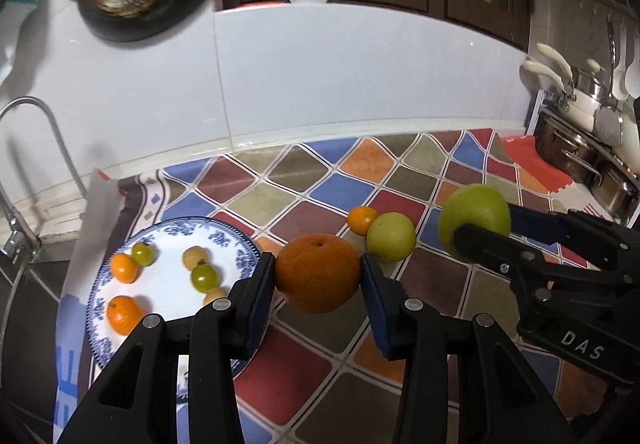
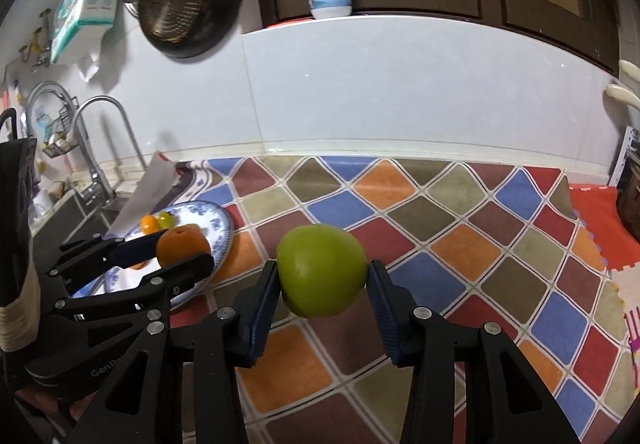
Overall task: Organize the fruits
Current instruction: 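Carry the green apple and tangerine onto the plate and open both tools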
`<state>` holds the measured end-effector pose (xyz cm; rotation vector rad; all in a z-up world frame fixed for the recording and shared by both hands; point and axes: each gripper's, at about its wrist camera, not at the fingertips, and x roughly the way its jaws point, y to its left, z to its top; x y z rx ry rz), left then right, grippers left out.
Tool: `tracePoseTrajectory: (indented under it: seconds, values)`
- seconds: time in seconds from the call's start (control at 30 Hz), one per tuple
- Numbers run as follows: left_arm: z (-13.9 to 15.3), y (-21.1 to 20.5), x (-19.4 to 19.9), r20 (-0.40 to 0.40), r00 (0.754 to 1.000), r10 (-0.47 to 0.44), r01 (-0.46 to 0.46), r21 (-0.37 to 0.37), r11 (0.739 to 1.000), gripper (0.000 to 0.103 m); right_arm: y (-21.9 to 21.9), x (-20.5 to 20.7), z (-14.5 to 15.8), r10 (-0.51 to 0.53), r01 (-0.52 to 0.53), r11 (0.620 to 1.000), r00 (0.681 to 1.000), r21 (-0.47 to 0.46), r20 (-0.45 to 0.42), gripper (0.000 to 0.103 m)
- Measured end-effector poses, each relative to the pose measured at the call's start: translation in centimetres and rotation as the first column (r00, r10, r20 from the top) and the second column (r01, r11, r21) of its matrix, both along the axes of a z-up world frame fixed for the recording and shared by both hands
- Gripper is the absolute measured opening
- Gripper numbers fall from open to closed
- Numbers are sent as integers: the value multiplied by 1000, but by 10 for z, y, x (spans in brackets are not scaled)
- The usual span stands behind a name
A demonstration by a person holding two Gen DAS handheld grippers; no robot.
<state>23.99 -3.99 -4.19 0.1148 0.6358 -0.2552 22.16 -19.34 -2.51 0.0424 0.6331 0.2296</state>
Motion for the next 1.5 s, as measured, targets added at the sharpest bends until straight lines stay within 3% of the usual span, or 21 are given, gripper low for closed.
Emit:
tracePoseTrajectory:
  seconds: [0.8,1.5]
  values:
    - [14,88,-54,39,997,71,-71,-7,997,42,82,-43,14,89,-89,996,996,-4,26,45]
    - [11,176,-19,59,991,121,-123,39,992,42,175,-5,13,151,-151,988,988,-4,30,45]
